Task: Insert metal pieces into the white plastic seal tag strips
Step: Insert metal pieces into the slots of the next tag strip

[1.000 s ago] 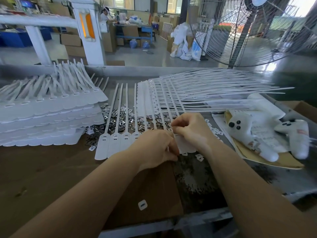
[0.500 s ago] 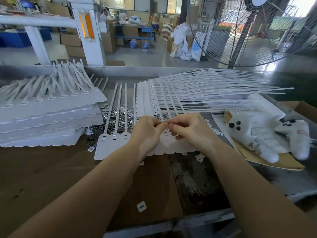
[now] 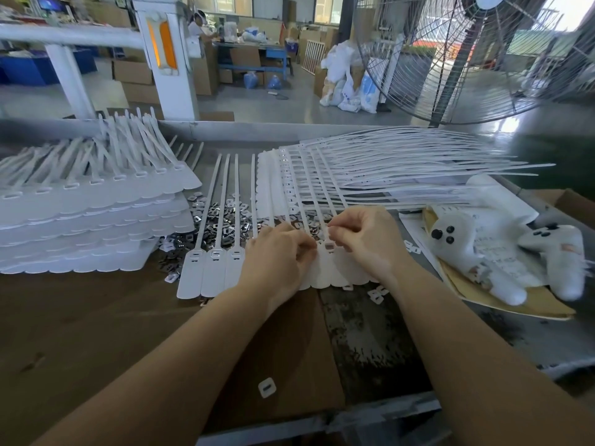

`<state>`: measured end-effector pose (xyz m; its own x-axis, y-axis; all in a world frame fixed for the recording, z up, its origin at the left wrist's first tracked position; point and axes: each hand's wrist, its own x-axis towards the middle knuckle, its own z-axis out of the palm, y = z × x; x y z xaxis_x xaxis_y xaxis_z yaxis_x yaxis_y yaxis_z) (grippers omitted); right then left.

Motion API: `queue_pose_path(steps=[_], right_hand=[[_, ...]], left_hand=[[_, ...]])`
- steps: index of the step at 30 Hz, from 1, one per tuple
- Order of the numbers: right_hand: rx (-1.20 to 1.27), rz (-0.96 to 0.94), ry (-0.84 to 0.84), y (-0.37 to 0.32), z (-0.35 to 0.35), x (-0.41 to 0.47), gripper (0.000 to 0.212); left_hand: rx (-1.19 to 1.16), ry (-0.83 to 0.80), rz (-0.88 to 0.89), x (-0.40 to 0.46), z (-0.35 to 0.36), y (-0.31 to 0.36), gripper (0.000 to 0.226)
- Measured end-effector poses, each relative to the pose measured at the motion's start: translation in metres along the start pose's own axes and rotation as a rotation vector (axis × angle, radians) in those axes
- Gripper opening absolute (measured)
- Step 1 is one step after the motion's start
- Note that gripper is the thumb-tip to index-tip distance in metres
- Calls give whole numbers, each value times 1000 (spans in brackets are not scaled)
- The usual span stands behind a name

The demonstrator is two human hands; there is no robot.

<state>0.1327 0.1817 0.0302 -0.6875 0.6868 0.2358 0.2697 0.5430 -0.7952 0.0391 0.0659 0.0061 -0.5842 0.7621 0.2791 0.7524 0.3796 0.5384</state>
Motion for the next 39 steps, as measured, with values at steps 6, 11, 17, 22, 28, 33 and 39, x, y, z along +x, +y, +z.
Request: queue_pose_path(steps=[6,11,17,22,28,33,39], right_hand=[[-149,39,-34,0,0,3,7],[-222,75,-96,-5,-1,6,5],[-202,163,-150,-8,-1,10,7],[-150,245,-174,-11,-2,13,7],[-195,262,-208,-16,-4,16,6],[-217,198,-166,-13,-2,12,23],[-278,68,-138,-5,0,8,5]], left_hand=[[34,20,34,-2,5,-8,18],[38,30,35,-1,7,-10,18],[36,23,34,-2,7,-10,18],[40,15,32,-1,6,-10,18],[39,20,35,-1,7,-10,18],[32,23,33,-1,7,-11,17],[35,22,19,0,8,-11,17]])
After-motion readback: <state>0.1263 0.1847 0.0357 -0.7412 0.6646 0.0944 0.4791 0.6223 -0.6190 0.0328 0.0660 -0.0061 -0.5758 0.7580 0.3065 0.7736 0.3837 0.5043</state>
